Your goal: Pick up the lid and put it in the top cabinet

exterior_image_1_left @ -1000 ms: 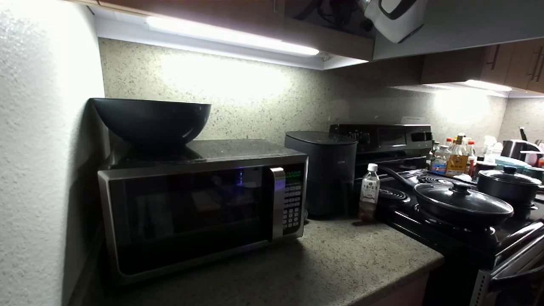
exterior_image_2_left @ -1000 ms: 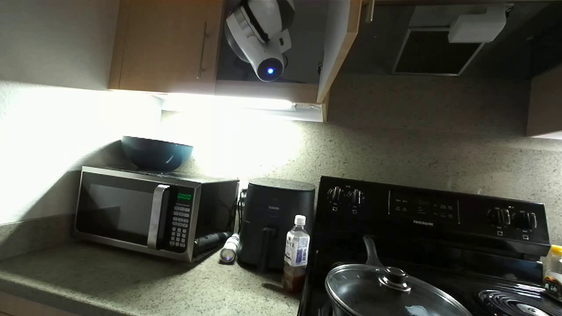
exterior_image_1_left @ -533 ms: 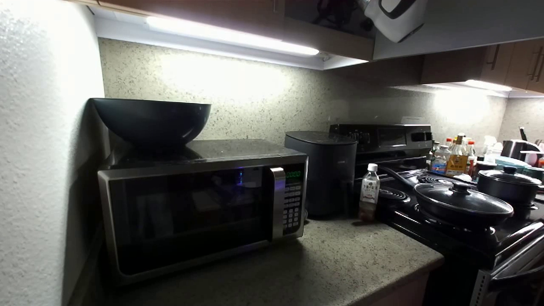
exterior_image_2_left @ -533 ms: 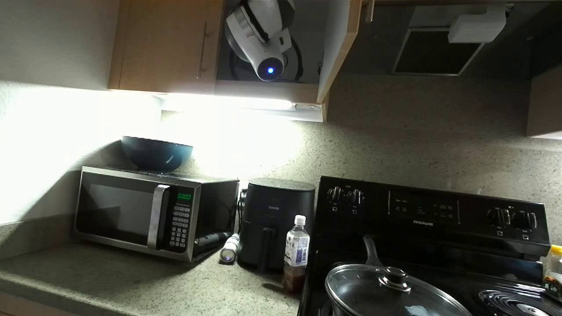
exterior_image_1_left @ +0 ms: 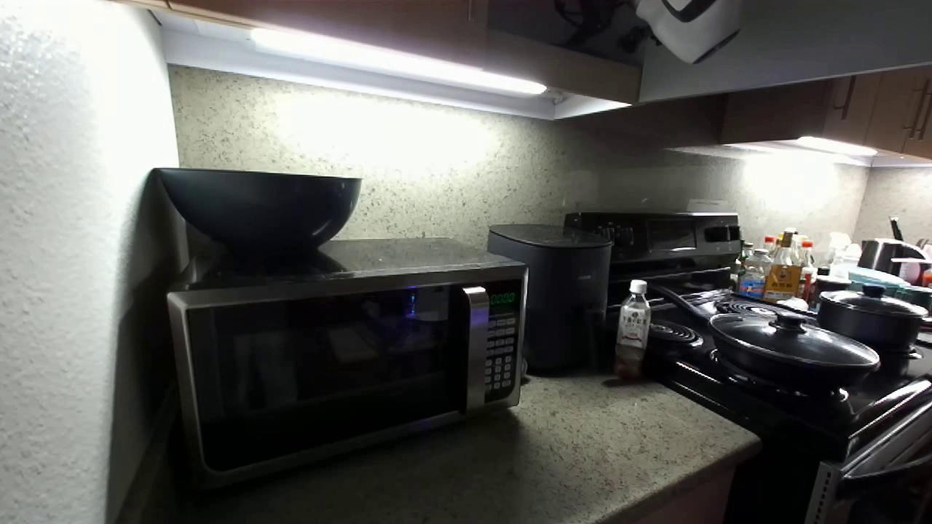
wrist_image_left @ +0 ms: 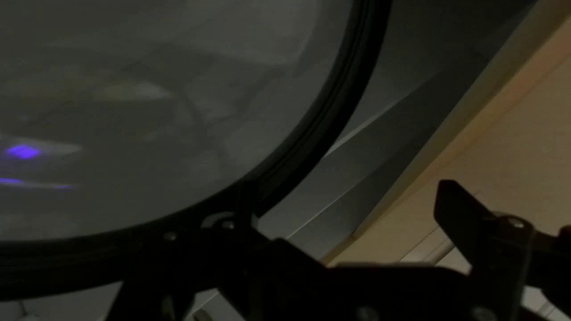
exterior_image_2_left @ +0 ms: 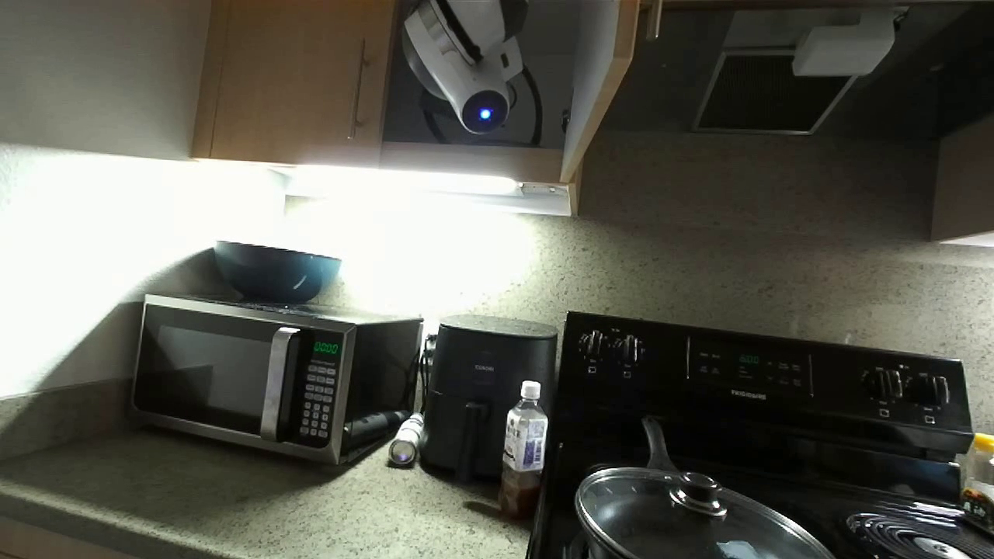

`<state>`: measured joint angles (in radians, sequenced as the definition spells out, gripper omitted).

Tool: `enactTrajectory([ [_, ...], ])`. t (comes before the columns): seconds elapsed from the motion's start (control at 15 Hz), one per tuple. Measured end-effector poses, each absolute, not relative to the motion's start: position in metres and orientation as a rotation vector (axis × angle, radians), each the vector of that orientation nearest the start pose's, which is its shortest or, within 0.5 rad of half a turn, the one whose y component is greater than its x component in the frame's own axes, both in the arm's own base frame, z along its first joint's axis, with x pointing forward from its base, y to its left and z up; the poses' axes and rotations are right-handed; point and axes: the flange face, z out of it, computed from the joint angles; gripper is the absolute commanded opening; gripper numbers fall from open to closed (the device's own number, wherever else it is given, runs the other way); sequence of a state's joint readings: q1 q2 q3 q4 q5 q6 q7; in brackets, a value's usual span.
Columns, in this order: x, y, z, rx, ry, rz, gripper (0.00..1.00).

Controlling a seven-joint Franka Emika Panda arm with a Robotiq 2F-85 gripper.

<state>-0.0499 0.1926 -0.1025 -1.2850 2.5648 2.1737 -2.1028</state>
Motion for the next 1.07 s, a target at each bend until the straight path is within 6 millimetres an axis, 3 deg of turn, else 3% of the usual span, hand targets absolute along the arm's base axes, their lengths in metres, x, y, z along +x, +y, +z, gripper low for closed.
enactTrajectory([
  [0.2,0.637,-0.077,0.793,-0.953,-0.257,-2.329,1.0],
  [0.33,0.633,-0.081,0.787,-1.037,-0.25,-2.243,1.0],
  [0.8,0.616,-0.099,0.729,-1.359,-0.099,-1.946,1.0],
  [1.07,0.615,-0.106,0.705,-1.477,0.028,-1.876,1.0],
])
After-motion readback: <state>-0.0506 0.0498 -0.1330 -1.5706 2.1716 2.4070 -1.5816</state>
